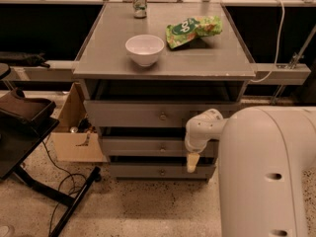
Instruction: Open middle drawer
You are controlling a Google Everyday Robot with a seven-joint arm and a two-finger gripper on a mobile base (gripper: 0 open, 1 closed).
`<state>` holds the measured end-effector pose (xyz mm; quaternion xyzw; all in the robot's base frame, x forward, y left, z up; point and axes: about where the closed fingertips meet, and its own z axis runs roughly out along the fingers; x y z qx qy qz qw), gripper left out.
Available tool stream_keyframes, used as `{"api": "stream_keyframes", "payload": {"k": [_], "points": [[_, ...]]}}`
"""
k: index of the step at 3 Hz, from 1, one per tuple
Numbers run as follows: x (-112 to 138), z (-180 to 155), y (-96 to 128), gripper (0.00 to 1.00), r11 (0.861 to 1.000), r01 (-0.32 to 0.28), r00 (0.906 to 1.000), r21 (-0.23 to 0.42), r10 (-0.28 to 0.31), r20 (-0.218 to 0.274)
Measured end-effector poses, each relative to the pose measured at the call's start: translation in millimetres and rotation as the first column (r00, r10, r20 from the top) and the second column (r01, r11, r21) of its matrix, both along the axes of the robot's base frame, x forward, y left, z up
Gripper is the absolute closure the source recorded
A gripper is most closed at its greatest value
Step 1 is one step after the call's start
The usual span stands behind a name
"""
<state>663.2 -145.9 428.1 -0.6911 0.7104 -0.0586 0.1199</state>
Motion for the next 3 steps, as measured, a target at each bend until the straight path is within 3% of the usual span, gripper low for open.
{"api": "stream_keyframes", "payload": {"k": [1,2,3], "points": [[15.2,-14.9,10.0,0.00,1.000,-0.005,0.9994,0.009,0.006,-0.033],[19.0,-29.1,12.0,0.15,1.000,0.005,0.9978,0.021,-0.003,-0.066],[-0.6,-40.9,-10.2,0.38,0.998,0.052,0.9914,0.027,-0.049,-0.122]]}}
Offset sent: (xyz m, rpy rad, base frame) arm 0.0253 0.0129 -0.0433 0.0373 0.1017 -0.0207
